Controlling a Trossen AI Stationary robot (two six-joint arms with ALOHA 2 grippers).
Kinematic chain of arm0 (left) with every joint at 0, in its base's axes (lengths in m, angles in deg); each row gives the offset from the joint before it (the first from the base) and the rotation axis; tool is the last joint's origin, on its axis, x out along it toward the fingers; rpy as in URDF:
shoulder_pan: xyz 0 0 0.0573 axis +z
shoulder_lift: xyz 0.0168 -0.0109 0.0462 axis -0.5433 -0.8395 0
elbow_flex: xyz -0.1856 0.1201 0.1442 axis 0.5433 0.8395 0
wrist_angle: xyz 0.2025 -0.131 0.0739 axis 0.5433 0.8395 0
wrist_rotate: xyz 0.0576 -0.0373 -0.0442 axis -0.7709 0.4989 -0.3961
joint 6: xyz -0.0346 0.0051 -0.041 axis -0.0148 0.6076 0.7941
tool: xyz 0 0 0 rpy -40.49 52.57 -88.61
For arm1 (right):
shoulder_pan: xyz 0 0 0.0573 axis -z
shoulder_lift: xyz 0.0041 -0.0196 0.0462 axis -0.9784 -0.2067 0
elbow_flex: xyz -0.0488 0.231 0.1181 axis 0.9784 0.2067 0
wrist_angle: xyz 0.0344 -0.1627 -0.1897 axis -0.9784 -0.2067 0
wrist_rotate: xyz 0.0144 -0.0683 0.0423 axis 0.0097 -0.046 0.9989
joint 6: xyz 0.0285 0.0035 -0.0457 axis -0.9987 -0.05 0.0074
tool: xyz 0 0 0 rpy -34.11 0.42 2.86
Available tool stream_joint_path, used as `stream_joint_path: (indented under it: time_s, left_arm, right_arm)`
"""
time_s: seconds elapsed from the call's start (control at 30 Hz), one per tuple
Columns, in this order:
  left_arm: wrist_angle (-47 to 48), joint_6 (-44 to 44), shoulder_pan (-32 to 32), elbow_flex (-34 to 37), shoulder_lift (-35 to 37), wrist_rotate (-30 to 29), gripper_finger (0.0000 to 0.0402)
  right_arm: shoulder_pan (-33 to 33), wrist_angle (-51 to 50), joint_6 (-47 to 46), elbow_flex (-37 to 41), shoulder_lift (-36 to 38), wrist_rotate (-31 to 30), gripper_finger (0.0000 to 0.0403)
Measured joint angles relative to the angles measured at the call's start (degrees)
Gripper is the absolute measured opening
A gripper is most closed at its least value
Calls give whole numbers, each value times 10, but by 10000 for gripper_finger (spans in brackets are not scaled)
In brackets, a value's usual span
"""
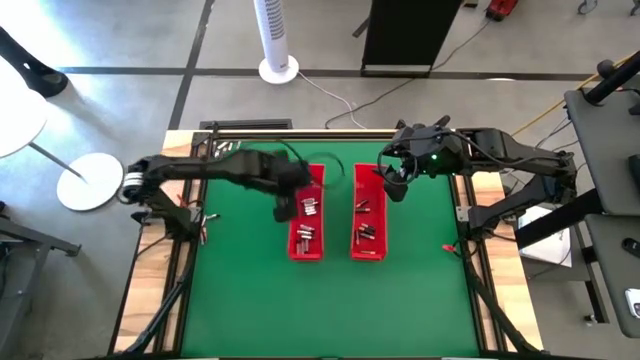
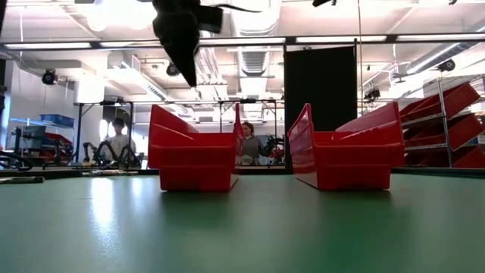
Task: Sort batteries
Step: Put the silver battery into the left red bin
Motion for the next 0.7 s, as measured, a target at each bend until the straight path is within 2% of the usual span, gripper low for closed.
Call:
stream_joint_path:
  time_s: [0.17,0.37,0.43,0.5,0.6,0.7]
  left_arm:
    - [-6,87,93,34,72,-31,137]
    - [-66,267,230,155,122,-44,137]
    - [-89,266,271,198,122,-44,137]
    - [-115,229,314,228,116,-40,137]
    - [-151,214,386,252,94,-36,137]
    - [-188,213,454,260,61,-27,137]
  right_arm:
    - [0,20,2,18,-1,-15,256]
    - [-1,59,-16,54,-8,-75,236]
    - [-1,65,-24,68,-22,-75,231]
    - [-1,71,-18,70,-35,-70,227]
    - [-1,81,-1,70,-54,-64,226]
    - [-1,90,8,68,-73,-27,230]
